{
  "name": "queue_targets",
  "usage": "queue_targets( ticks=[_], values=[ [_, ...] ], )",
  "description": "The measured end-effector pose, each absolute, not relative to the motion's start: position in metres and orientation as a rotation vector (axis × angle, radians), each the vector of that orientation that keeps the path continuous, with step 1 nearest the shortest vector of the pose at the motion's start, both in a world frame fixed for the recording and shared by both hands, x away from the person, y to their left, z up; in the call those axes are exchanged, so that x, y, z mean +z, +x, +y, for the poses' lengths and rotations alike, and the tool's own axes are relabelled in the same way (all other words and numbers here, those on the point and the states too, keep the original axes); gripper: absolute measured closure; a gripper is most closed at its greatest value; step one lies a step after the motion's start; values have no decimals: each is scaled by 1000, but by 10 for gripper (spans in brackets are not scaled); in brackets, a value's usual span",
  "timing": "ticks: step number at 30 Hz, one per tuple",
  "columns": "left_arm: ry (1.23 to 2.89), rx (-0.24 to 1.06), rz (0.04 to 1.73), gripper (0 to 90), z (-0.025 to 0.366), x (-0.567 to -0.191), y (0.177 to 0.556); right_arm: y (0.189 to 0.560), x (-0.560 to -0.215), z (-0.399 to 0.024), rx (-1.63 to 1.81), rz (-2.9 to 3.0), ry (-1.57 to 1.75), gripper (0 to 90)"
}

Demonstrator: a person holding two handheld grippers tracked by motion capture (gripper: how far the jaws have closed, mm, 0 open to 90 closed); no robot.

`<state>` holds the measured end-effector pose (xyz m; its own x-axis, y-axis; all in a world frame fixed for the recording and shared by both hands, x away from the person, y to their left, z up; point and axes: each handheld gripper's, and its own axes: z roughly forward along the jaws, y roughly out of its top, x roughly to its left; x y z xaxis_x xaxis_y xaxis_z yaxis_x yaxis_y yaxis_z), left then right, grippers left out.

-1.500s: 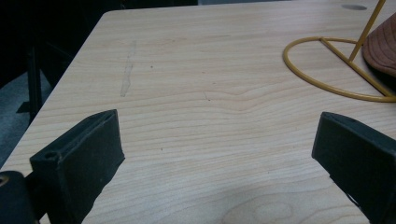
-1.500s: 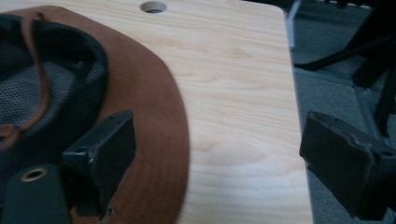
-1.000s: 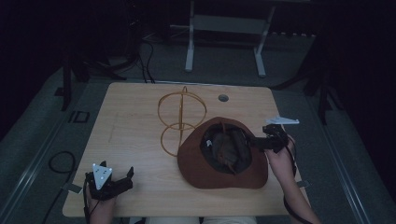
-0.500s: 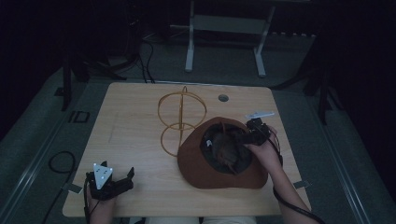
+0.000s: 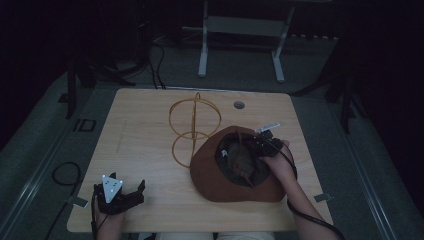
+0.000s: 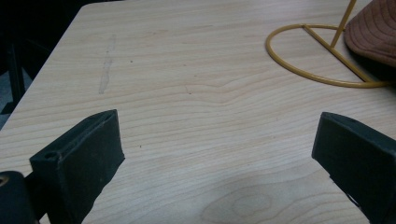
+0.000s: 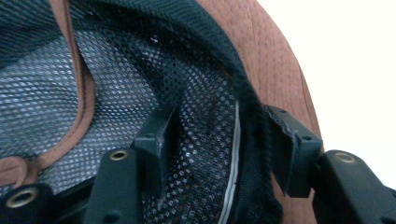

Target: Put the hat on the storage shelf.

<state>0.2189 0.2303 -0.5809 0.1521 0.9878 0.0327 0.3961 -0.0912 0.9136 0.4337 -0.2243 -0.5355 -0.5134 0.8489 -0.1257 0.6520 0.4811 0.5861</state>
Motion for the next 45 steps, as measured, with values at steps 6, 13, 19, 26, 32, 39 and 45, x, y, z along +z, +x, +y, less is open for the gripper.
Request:
queue_targets(
  ticks=[6,13,19,26,32,39,45],
  values=[
    [1635,912,1366,21,229,-582,220,431,-545,-217,584,2274,1216,595],
    [1625,896,1352,22,230,-582,219,427,-540,-220,592,2163,1277,833],
    [1625,875,1354,22,229,-582,220,419,-515,-233,766,2103,1340,842],
    [1653,859,1326,22,222,-576,219,401,-480,-247,917,2026,1339,843],
    [1693,705,1238,30,208,-568,217,388,-460,-259,1028,1971,1321,841],
    [1763,650,1142,46,173,-546,220,369,-442,-273,1075,1913,1315,841],
    [1810,613,1035,49,140,-524,227,363,-439,-279,1076,1901,1317,841]
  ],
)
